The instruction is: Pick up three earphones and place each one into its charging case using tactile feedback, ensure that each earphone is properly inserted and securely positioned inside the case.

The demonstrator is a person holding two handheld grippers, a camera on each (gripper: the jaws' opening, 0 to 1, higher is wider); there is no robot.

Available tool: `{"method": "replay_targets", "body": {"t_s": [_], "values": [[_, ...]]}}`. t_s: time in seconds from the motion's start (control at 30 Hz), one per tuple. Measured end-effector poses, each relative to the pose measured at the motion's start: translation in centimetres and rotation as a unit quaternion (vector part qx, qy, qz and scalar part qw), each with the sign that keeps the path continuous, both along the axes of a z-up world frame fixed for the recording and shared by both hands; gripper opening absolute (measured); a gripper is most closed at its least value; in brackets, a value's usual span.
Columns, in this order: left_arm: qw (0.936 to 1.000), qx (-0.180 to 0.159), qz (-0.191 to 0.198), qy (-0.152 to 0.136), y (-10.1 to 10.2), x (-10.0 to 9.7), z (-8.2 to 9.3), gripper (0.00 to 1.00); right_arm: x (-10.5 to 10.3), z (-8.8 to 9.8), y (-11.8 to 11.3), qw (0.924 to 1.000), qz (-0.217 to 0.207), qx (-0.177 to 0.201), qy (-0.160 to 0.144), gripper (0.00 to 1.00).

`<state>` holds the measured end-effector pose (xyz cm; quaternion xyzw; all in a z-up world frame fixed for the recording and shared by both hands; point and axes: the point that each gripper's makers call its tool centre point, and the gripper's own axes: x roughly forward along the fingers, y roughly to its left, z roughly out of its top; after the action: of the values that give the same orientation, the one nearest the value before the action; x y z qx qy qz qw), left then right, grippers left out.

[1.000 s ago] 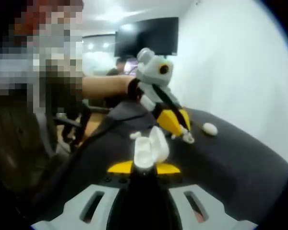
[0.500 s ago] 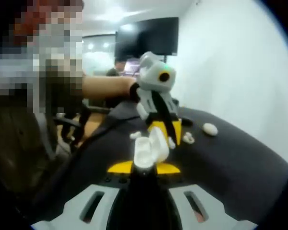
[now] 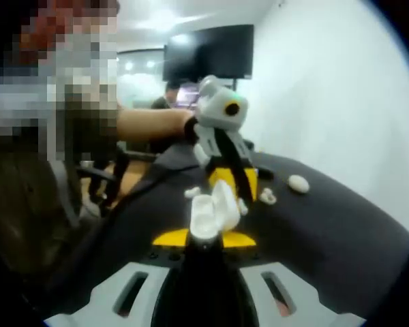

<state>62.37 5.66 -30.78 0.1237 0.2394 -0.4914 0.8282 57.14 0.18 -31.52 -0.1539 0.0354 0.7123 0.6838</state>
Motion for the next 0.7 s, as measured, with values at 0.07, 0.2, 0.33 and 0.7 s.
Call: {"method": "replay_targets", "body": {"t_s": [0.07, 0.2, 0.33, 0.7], "values": [[0.9997, -0.010, 0.020, -0.008, 0.6, -0.1, 0.3, 0.12, 0.0, 0.0, 0.0, 1.0000, 0.000, 0.000, 0.000, 0.17], [0.9965, -0.041, 0.066, -0.030, 2.4, -0.4, 0.7, 0.12, 0.0, 0.0, 0.0, 1.0000, -0.001, 0.000, 0.000, 0.17], [0.9917, -0.079, 0.094, -0.038, 4.0, -1.5, 0.9, 0.10, 0.0, 0.0, 0.0, 1.0000, -0.001, 0.000, 0.000, 0.17], [0.9875, -0.112, 0.101, -0.046, 4.4, -6.1, 0.8, 0.16, -0.3, 0.0, 0.1, 1.0000, -0.001, 0.000, 0.001, 0.17]]}}
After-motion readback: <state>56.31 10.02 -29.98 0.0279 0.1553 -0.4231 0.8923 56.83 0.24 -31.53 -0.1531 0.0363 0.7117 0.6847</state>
